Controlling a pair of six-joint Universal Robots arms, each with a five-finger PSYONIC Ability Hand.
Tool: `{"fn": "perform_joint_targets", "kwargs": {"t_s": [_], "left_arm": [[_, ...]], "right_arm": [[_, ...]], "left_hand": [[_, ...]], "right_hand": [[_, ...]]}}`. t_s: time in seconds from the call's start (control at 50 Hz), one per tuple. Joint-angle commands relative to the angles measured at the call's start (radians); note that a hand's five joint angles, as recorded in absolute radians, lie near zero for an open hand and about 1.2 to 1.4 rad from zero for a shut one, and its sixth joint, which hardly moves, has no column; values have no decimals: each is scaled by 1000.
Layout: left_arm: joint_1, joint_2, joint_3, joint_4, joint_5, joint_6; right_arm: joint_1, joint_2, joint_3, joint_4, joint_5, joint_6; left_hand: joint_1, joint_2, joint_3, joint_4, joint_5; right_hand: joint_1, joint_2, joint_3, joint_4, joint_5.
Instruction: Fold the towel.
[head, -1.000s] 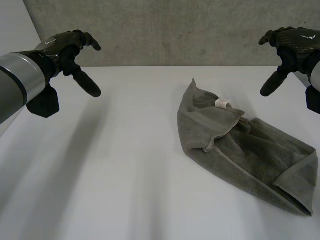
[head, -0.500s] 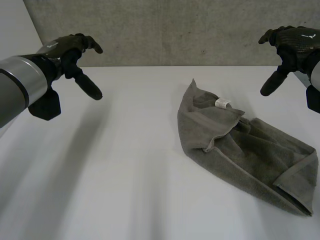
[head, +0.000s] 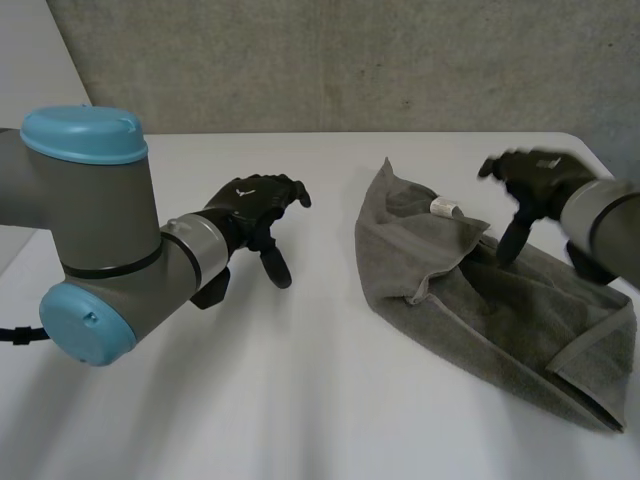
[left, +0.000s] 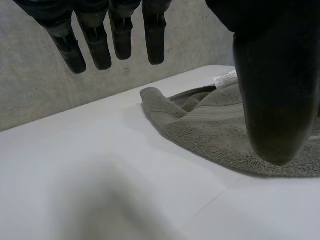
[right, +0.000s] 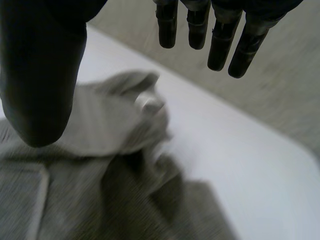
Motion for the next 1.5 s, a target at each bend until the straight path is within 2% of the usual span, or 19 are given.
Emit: {"fn": "perform_joint_targets", "kwargs": {"t_s": [0.02,0.22,0.32,0.36,0.38,0.4,0.46,0.54,0.62,0.7,1.02,1.06,1.08,1.1,1.12,1.14,1.26,1.32,1.5], "left_arm": [[14,38,0,-4,-2,-3],[29,104,-3,-4,-2,-3],[44,119,-4,-4,-2,-3],[55,134,-6,-5,-4,-4],[55,134,-6,-5,-4,-4],[61,139,-6,-5,-4,-4],[73,147,-9,-5,-2,-4],[81,162,-8,-4,-2,-4],[95,186,3,-4,-2,-4],[115,206,15,-4,-8,-6],[336,400,29,-4,-1,-99],[356,403,37,-4,1,-122],[356,403,37,-4,1,-122],[357,403,37,-4,1,-127],[357,403,37,-4,2,-128],[357,403,37,-4,3,-128],[348,397,32,-4,4,-127],[343,391,26,-2,16,-124],[340,351,-63,-2,165,-115]], "right_arm": [[25,221,9,-75,-49,5],[93,338,-15,-297,-47,6],[108,378,-40,-411,-52,5],[117,427,-78,-435,-50,-3],[117,427,-78,-435,-50,-3],[120,438,-96,-432,-53,-3],[123,418,-110,-432,-65,8],[139,358,-115,-434,-96,31],[250,285,-138,-446,-179,149],[327,292,-193,-446,-193,194],[695,751,-806,-224,-208,203],[705,754,-804,-219,-208,203],[706,754,-793,-213,-208,203],[706,754,-793,-213,-208,203],[706,749,-775,-198,-211,197],[706,739,-755,-179,-211,194],[689,665,-656,-123,-210,169],[607,546,-499,-61,-199,109],[421,266,-149,-47,-197,16]], "left_hand": [[-83,-62,-69,-70,-48],[-83,-62,-69,-70,-48],[-83,-62,-69,-70,-48],[-83,-62,-69,-70,-48],[-83,-62,-69,-70,-48],[-83,-62,-69,-70,-48],[-83,-62,-69,-70,-48],[-80,-59,-66,-67,-45],[-83,-62,-69,-70,-48],[-83,-62,-69,-70,-48],[-80,-59,-66,-67,-45],[-83,-62,-69,-70,-48],[-83,-62,-69,-70,-48],[-83,-62,-69,-70,-48],[-83,-62,-69,-70,-48],[-83,-62,-69,-70,-48],[-83,-62,-69,-70,-48],[-83,-62,-69,-70,-48],[-77,-56,-63,-64,-43]], "right_hand": [[-58,-73,-76,-84,-61],[40,26,23,15,38],[360,346,343,335,358],[818,804,801,793,816],[821,807,804,796,818],[1160,1146,1143,1135,1158],[1163,1149,1146,1138,1161],[1163,1149,1146,1138,1161],[1163,1149,1146,1138,1161],[1163,1149,1146,1138,1161],[1163,1149,1146,1138,1161],[1080,1066,1063,1055,1078],[559,545,542,534,557],[554,540,537,529,551],[144,130,127,119,142],[-58,-73,-76,-84,-61],[-58,-73,-76,-84,-61],[-58,-73,-76,-84,-61],[-58,-73,-76,-84,-61]]}}
